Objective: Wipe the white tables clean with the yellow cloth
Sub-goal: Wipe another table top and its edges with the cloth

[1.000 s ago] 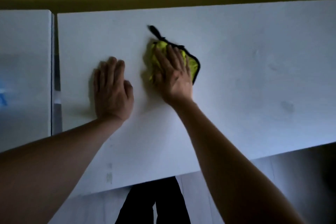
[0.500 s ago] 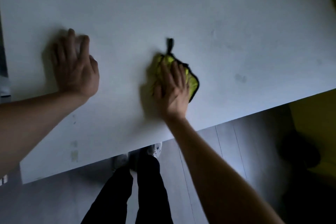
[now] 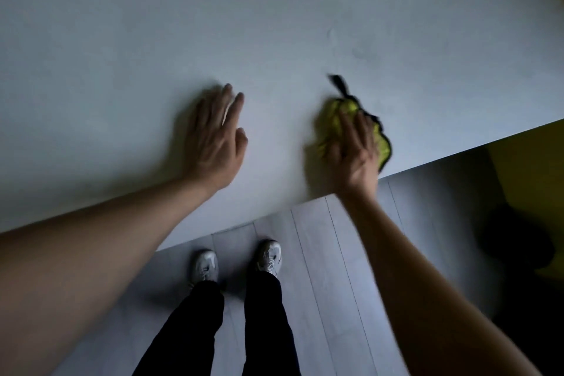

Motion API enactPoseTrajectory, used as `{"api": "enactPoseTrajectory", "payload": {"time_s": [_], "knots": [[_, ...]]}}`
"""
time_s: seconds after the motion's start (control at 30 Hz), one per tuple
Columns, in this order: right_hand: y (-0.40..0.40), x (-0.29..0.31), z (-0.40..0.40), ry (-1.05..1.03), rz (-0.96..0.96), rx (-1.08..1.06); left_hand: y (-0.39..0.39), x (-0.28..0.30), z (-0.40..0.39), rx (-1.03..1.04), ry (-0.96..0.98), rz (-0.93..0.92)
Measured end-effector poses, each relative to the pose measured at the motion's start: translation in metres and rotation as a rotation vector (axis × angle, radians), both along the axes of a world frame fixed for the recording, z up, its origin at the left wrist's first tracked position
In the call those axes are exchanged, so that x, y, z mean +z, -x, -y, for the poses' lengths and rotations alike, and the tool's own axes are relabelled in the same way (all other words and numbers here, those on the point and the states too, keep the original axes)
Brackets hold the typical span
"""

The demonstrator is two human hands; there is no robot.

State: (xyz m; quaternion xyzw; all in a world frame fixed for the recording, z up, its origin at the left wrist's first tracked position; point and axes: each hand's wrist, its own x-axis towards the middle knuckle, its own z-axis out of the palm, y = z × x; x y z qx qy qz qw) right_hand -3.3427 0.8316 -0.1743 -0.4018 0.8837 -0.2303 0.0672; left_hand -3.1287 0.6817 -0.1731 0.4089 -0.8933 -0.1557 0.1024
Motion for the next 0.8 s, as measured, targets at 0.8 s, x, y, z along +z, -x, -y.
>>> {"api": "enactPoseTrajectory", "payload": {"time_s": [0.8], "knots": [[-0.017,-0.004,-0.014,0.021,0.039,0.072,0.002,-0.010,-0.003,0.072,0.097,-0.019]]}}
